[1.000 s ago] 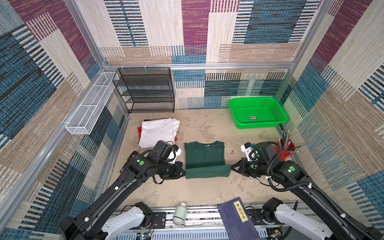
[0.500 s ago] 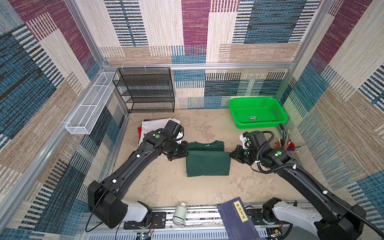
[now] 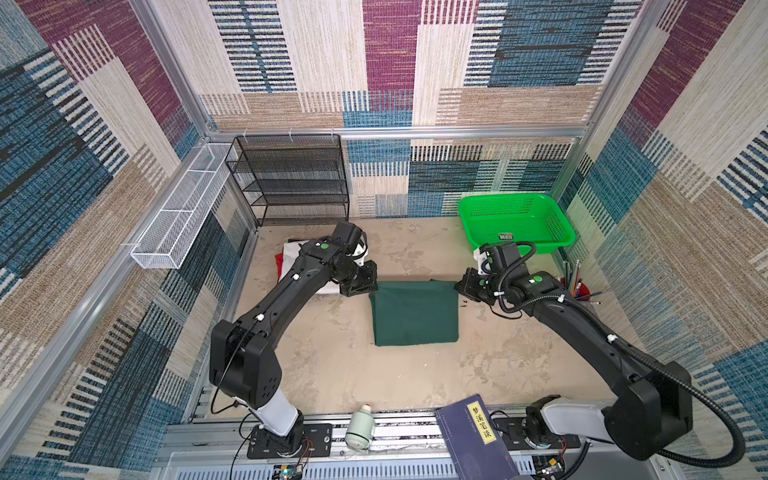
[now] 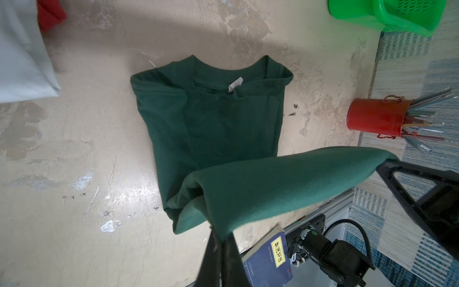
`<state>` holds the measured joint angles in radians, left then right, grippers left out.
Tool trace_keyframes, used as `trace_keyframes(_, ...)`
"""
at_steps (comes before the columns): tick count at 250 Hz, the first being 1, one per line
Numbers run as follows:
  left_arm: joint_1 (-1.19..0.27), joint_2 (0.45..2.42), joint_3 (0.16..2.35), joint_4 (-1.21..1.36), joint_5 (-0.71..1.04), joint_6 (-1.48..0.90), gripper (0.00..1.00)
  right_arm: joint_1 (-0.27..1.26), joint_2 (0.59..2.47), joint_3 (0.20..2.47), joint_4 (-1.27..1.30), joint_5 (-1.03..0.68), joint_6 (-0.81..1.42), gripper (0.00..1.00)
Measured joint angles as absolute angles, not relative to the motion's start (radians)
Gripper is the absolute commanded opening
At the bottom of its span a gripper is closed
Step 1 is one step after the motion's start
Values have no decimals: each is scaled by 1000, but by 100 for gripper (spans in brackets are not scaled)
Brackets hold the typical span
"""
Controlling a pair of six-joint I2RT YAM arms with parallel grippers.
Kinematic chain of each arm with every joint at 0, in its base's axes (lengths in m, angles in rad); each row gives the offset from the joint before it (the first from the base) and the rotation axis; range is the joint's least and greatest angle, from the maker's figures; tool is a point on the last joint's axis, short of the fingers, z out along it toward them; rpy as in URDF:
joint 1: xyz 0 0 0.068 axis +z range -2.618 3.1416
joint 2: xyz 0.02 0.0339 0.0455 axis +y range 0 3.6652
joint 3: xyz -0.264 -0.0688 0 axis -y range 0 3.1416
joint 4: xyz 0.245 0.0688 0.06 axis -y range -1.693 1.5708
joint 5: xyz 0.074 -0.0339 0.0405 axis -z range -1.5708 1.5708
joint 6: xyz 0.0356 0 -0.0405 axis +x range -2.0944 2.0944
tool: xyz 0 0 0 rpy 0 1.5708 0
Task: Fold and stack the t-shirts
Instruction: 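Lay the fold down at the far edge and open both grippers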
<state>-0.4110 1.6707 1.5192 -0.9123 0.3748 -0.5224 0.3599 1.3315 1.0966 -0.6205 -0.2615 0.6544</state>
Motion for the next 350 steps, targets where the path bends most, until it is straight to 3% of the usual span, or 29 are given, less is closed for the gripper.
trace_keyframes(210, -284, 1985, 1613, -761, 421, -476, 0, 281, 1974, 1432, -440, -427, 464, 0)
trace_keyframes(277, -284, 1935, 1531, -643, 402, -494, 0, 273, 2037, 1520, -467, -453, 392, 0)
trace_keyframes(350, -286, 1860, 1446, -609, 406, -502, 0, 271, 1963, 1480, -502, -461, 381, 0)
